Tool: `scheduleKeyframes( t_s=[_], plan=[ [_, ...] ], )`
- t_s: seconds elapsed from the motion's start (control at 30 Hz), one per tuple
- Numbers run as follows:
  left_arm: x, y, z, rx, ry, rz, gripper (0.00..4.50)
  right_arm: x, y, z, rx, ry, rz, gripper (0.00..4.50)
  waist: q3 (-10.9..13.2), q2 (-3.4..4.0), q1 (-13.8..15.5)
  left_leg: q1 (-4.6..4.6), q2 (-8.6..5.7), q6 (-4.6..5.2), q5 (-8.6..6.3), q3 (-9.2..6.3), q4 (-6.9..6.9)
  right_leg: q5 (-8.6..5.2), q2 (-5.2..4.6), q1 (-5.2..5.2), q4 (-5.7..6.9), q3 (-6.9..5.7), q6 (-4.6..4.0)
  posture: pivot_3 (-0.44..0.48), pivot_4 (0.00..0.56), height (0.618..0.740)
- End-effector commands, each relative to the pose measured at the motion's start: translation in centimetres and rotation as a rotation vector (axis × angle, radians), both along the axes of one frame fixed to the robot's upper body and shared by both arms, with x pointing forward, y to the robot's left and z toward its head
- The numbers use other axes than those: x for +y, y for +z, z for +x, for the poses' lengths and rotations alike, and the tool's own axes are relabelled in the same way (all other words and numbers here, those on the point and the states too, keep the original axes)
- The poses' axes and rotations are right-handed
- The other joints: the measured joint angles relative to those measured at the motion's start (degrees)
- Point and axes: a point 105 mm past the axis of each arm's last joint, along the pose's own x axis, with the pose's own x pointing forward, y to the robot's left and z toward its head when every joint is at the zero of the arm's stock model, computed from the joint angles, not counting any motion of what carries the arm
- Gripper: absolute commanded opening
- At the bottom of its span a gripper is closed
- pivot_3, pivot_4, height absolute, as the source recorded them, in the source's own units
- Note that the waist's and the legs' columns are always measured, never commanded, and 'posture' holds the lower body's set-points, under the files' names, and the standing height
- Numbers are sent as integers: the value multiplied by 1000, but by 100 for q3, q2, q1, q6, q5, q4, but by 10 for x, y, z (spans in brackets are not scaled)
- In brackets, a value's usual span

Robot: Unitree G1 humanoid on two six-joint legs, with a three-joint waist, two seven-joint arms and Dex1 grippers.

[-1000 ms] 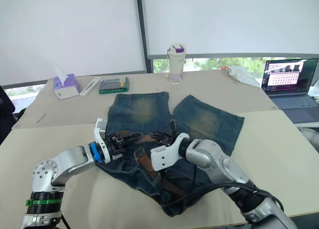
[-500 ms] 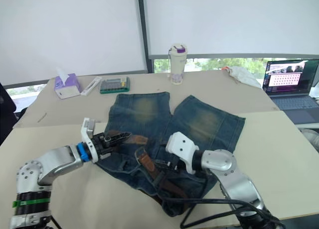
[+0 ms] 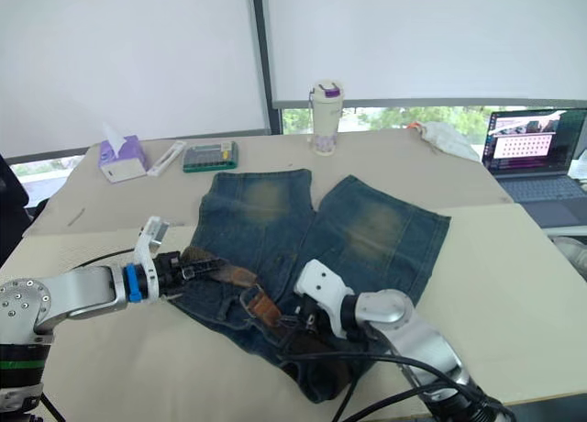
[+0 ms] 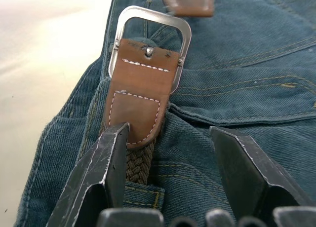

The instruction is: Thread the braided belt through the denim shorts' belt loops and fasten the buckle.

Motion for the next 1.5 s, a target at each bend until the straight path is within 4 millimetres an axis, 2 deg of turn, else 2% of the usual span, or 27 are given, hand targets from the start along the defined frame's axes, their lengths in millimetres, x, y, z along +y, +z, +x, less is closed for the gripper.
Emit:
scheduleKeyframes(
  t_s=[0.03, 0.13, 0.23, 0.4, 0.5, 0.6, 0.7, 0.87, 0.97, 1.07, 1.2, 1.33, 1.43, 1.5],
  plan=[
    [16, 0, -1, 7, 21, 7, 0, 1, 6, -3, -24, 29, 22, 2889, 0, 0, -33, 1, -2, 1, 0, 1, 0, 0, -1, 0, 1, 1, 0, 0, 150, 740],
    [11, -4, -9, 17, -11, 1, 0, 3, 9, -9, 26, 55, 56, 2889, 0, 0, -47, 0, -2, 6, -3, 1, -2, 0, -5, 0, -3, 1, 1, 0, 150, 740],
    [10, -17, -19, 51, -42, 18, 0, 8, 14, -5, 43, 58, 70, 2889, 1, 0, -46, -1, 5, 9, -5, 0, -2, 0, -6, 0, -4, 3, 1, 0, 150, 740],
    [7, -21, -28, 43, -116, 66, 0, 11, 19, -2, 35, 67, 61, 2889, 2, 1, -25, -1, -1, 29, -16, -6, -2, 0, -7, 1, -2, -4, 1, 0, 150, 740],
    [23, -21, -21, 34, -49, 78, 0, 6, 11, -2, 9, 71, -7, 2889, 2, 3, -27, -1, -5, 26, -15, -4, -2, 0, -8, 0, -4, -3, 0, 0, 150, 740],
    [38, -22, -22, 32, -38, 118, 0, 7, 10, -1, -3, 70, -2, 2889, 3, 2, -47, -2, -4, 25, -14, -3, -3, 0, -4, -2, -4, -4, 0, 0, 150, 740],
    [43, -24, -25, 17, -56, 175, 0, 8, 10, 0, -8, 77, 0, 2889, 5, 7, -59, -1, -2, 26, -15, -2, -12, -1, -3, -5, -4, -6, 0, 0, 150, 740],
    [59, -40, -22, 27, -21, 275, 0, 9, 7, -2, 5, 90, -11, 2889, 6, 8, -56, -1, -3, 28, -16, 0, -12, -1, -5, -3, -6, -6, 0, 0, 150, 740],
    [54, -54, -29, 51, -65, 280, 0, 6, 3, -3, 12, 89, -23, 2889, 7, 8, -55, -1, -2, 31, -18, 0, -12, -1, -5, -3, -6, -5, 0, 0, 150, 740],
    [37, -68, -34, 63, -97, 247, 0, 6, 3, -5, 7, 95, -20, 2889, 7, 12, -40, 0, 2, 51, -29, -1, -12, -1, -10, -1, -7, -4, 0, 0, 150, 740],
    [11, -76, -37, 77, -136, 148, 0, 6, 17, -15, 51, 123, 80, 2889, 6, 10, -1, -3, 4, 55, -32, -7, -10, 0, -17, 1, -8, -6, 1, 0, 150, 740],
    [-4, -79, -33, 96, -133, 70, 0, 5, 24, -23, 118, 142, 134, 2889, 6, 10, 50, -4, 1, 60, -35, -10, -8, 0, -23, 6, -8, -6, 3, 0, 150, 740],
    [-9, -84, -29, 123, -108, 39, 0, 2, 10, -20, 108, 113, 53, 2889, 5, 10, 95, -3, -5, 63, -36, -11, -6, 2, -27, 7, -8, -8, 5, 0, 150, 740],
    [-16, -90, -31, 104, -150, 119, 0, -4, -6, -15, 91, 77, -36, 2889, 4, 8, 98, -3, -8, 62, -35, -11, -2, 2, -30, 8, -7, -11, 5, 0, 150, 740]
  ],
)
